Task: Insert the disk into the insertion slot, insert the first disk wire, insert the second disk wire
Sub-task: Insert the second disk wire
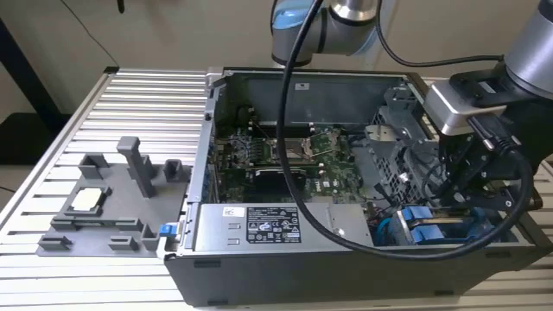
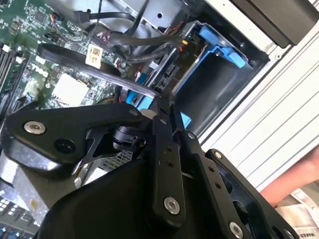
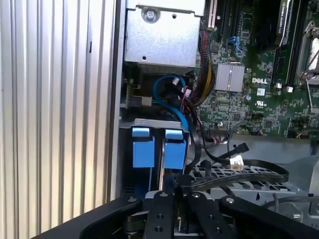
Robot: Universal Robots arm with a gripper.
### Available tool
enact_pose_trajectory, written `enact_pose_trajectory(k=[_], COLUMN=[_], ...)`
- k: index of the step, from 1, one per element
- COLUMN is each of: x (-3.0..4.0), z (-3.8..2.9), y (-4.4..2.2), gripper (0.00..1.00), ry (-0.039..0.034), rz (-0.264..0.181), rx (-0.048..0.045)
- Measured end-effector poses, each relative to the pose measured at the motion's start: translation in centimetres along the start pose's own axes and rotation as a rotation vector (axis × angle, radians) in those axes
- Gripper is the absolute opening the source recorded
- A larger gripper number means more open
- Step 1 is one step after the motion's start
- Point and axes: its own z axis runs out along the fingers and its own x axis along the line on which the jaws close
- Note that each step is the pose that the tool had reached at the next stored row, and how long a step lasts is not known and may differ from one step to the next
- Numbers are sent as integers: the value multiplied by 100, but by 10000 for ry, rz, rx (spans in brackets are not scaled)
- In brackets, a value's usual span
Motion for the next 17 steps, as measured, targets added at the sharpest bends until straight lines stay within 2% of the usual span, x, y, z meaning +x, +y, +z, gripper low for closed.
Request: enact_pose_trajectory(k=[5, 6, 10, 11, 12, 13, 17], x=[95, 98, 100, 103, 105, 108, 114], z=[3, 7, 13, 17, 20, 23, 34], y=[-39, -44, -52, -53, -53, -53, -72], gripper=[16, 16, 16, 16, 16, 16, 16], ry=[-25, -107, -807, -905, -953, -963, -952], rz=[5, 11, 65, 78, 94, 126, 292], rx=[-48, -44, 11, 20, 24, 28, 31])
